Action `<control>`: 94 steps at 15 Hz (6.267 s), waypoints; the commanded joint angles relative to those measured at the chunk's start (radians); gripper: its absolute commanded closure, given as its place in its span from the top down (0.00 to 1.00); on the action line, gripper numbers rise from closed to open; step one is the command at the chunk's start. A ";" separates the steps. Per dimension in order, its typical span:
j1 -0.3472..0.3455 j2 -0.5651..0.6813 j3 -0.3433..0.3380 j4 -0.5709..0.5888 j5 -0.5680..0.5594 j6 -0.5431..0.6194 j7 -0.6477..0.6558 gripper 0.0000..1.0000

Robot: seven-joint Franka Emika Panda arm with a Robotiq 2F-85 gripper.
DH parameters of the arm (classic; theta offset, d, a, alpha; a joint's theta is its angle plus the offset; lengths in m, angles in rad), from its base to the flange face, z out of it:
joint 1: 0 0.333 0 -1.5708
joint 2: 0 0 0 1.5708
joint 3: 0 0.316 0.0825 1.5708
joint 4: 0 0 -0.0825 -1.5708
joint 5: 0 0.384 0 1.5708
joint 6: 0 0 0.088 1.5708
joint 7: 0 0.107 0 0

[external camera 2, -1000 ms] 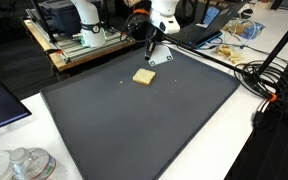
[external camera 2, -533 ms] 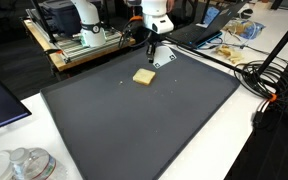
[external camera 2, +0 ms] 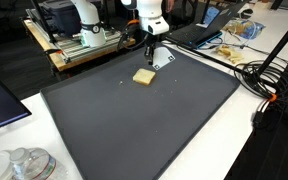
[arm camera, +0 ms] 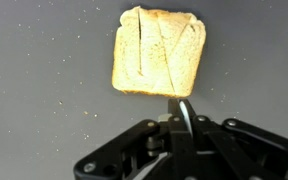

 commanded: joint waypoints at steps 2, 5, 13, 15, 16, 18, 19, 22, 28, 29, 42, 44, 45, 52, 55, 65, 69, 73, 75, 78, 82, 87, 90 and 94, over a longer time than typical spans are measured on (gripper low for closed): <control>0.033 -0.048 -0.005 -0.048 -0.050 0.028 0.075 0.01; 0.083 -0.062 -0.031 -0.057 -0.151 0.022 0.207 0.01; 0.200 -0.113 -0.069 -0.068 -0.453 -0.062 0.617 0.01; 0.230 -0.124 -0.071 -0.060 -0.538 -0.116 0.736 0.01; 0.237 -0.125 -0.057 -0.056 -0.545 -0.131 0.753 0.01; 0.253 -0.116 -0.040 -0.040 -0.567 -0.165 0.800 0.01; 0.270 -0.109 -0.038 -0.024 -0.606 -0.201 0.855 0.01; 0.304 -0.079 -0.022 0.012 -0.685 -0.279 0.959 0.01; 0.347 0.006 0.012 0.092 -0.796 -0.382 1.086 0.01; 0.355 0.026 0.013 0.109 -0.810 -0.393 1.102 0.01; 0.440 0.264 0.013 0.331 -0.819 -0.565 1.178 0.01; 0.432 0.270 0.013 0.341 -0.803 -0.555 1.161 0.01; 0.423 0.268 0.014 0.343 -0.791 -0.545 1.150 0.01; 0.312 0.239 0.000 0.358 -0.658 -0.463 0.941 0.01; 0.247 0.273 -0.010 0.423 -0.540 -0.465 0.755 0.01; 0.097 0.388 -0.025 0.683 -0.225 -0.702 0.365 0.01; 0.016 0.416 -0.022 0.717 -0.104 -0.712 0.266 0.01; -0.080 0.417 0.001 0.690 0.024 -0.667 0.095 0.01; -0.124 0.404 0.006 0.659 0.088 -0.651 0.028 0.01; -0.181 0.378 0.011 0.603 0.167 -0.607 -0.066 0.01; -0.245 0.340 0.019 0.512 0.277 -0.529 -0.204 0.01; -0.313 0.257 0.032 0.354 0.459 -0.407 -0.410 0.01; -0.334 0.188 0.029 0.257 0.579 -0.369 -0.533 0.01; -0.323 0.110 0.001 0.135 0.766 -0.286 -0.703 0.01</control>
